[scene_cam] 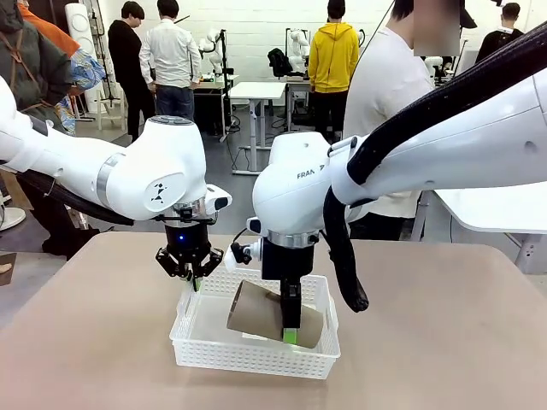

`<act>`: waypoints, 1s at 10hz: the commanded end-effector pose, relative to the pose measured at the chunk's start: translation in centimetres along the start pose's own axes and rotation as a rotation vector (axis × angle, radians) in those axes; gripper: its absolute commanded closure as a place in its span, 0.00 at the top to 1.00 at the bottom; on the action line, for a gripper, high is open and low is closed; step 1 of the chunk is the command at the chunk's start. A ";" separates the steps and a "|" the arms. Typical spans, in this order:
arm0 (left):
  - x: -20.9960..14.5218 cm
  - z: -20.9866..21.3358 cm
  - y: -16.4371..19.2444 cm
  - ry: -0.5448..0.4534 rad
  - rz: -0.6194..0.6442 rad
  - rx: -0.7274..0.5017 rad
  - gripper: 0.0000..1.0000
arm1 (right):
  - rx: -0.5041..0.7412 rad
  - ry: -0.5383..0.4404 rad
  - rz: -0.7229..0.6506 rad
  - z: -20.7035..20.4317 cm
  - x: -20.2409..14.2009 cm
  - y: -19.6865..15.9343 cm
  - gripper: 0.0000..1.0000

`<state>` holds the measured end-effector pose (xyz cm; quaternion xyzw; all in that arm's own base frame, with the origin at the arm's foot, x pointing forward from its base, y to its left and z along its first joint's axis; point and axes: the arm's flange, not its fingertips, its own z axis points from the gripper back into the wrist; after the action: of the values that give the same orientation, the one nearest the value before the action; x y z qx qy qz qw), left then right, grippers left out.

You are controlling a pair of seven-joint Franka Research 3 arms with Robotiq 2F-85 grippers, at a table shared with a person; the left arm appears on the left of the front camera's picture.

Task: Clean and organize the cups into the basket.
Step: Pick up the Organizing basket and move it to the center of the table, then pick up the Reusable plastic cup from the right side of the table and place it inside the Organizing basket.

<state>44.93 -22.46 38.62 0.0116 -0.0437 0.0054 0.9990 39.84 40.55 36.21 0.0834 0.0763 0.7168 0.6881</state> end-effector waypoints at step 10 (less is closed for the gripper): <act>0.1 0.1 -0.1 -0.003 0.000 0.001 0.00 | -0.073 -0.051 0.029 2.1 -2.5 3.0 1.00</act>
<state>44.93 -22.45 38.60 0.0117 -0.0435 0.0054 0.9990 39.24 40.12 37.69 0.0760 0.0646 0.7185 0.6884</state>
